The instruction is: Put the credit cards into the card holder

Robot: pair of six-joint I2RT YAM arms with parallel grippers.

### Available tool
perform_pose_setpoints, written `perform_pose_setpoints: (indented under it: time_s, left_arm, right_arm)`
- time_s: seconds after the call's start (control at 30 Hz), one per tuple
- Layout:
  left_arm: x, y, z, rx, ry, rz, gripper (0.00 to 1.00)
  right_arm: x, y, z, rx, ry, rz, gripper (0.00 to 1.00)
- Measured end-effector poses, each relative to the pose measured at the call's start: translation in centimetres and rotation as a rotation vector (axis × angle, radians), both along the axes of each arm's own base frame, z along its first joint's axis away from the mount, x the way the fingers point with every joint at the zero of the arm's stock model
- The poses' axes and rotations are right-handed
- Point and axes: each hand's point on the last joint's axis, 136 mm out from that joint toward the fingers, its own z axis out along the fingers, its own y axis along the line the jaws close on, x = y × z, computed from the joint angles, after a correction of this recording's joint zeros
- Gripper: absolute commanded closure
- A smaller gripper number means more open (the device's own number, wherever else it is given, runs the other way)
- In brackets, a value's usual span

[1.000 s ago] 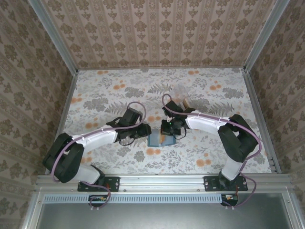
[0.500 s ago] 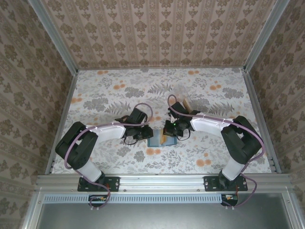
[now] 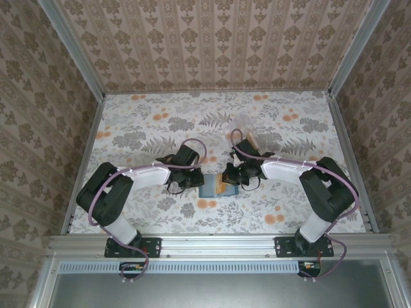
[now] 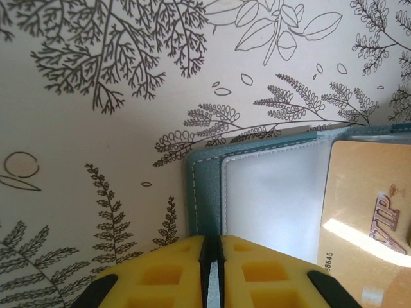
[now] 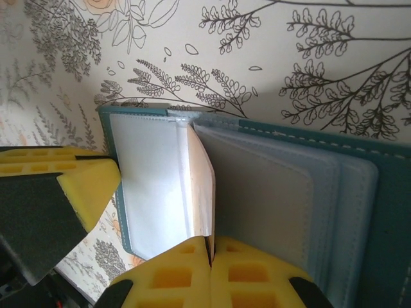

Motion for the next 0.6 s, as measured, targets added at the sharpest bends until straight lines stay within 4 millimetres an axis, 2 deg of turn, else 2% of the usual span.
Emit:
perform_pose_setpoints:
  time_s: [0.13, 0.43, 0.6]
  left_arm:
    - [0.1, 0.1, -0.1, 0.007, 0.001, 0.002, 0.88]
    - [0.1, 0.1, -0.1, 0.009, 0.001, 0.003, 0.88]
    - [0.2, 0.2, -0.1, 0.015, -0.002, 0.007, 0.88]
  right_arm:
    - [-0.2, -0.2, -0.3, 0.019, 0.011, 0.001, 1.0]
    - [0.1, 0.6, -0.8, 0.067, 0.025, 0.021, 1.0]
    - [0.2, 1.0, -0.4, 0.106, 0.021, 0.026, 1.0]
